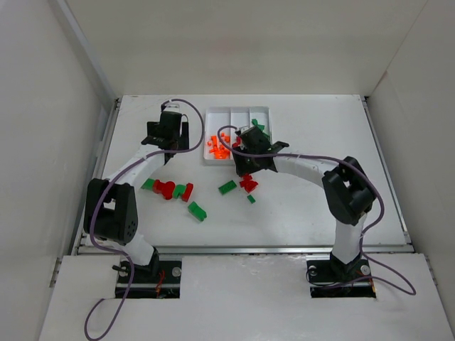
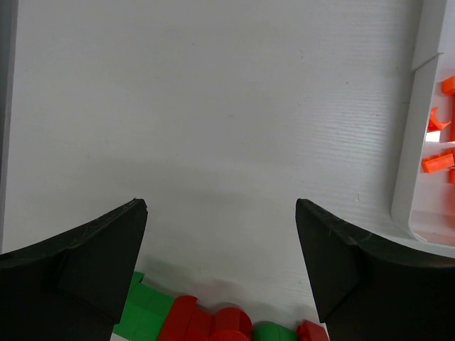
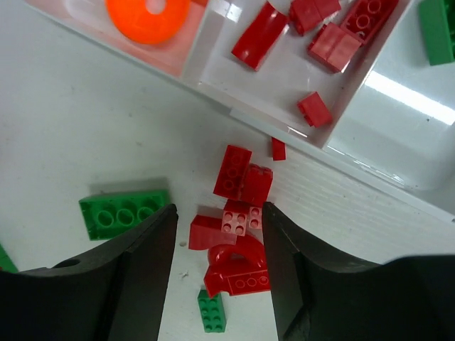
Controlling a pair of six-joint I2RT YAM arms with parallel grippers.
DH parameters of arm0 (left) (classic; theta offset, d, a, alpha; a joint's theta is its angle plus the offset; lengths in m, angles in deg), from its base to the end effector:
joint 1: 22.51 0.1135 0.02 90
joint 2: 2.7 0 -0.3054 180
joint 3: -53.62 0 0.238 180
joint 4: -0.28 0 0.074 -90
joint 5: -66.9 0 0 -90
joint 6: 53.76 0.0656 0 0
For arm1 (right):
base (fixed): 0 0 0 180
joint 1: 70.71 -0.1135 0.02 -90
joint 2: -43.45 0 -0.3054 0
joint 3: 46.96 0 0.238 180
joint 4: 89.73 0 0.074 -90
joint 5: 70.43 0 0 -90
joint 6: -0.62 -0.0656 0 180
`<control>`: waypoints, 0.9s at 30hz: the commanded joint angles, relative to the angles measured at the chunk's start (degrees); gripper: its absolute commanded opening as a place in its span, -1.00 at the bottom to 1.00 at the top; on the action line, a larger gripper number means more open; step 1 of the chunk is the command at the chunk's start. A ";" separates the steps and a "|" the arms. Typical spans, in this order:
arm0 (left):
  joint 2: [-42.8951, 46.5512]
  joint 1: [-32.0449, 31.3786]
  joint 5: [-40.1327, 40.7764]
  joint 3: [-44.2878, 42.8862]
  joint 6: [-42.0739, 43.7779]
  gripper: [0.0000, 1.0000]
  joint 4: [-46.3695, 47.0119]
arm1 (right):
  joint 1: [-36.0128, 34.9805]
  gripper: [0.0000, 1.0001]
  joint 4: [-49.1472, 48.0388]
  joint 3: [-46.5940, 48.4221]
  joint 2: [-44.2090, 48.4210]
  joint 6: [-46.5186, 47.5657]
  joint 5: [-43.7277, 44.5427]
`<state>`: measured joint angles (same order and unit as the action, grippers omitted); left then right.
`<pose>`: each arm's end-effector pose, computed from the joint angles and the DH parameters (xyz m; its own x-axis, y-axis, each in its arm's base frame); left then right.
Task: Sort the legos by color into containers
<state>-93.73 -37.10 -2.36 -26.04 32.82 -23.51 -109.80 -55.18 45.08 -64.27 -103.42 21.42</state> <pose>0.3634 -0.0706 0.2940 -0.5536 0.0865 -0.8283 -0.0778 0.9849 0.1548 0.3362 0.2704 0.2328 -0.7277 -0.2788 -0.6266 -0.4511 0.8828 0.1311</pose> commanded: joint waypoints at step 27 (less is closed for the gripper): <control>0.85 -1.58 1.59 0.63 0.78 0.65 2.07 | -3.80 -0.35 0.89 3.17 -9.44 1.65 7.73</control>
<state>-94.16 -38.58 -2.04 -25.83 33.08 -23.08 -112.90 -55.18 47.81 -72.42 -102.22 27.82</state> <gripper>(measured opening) 0.828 0.329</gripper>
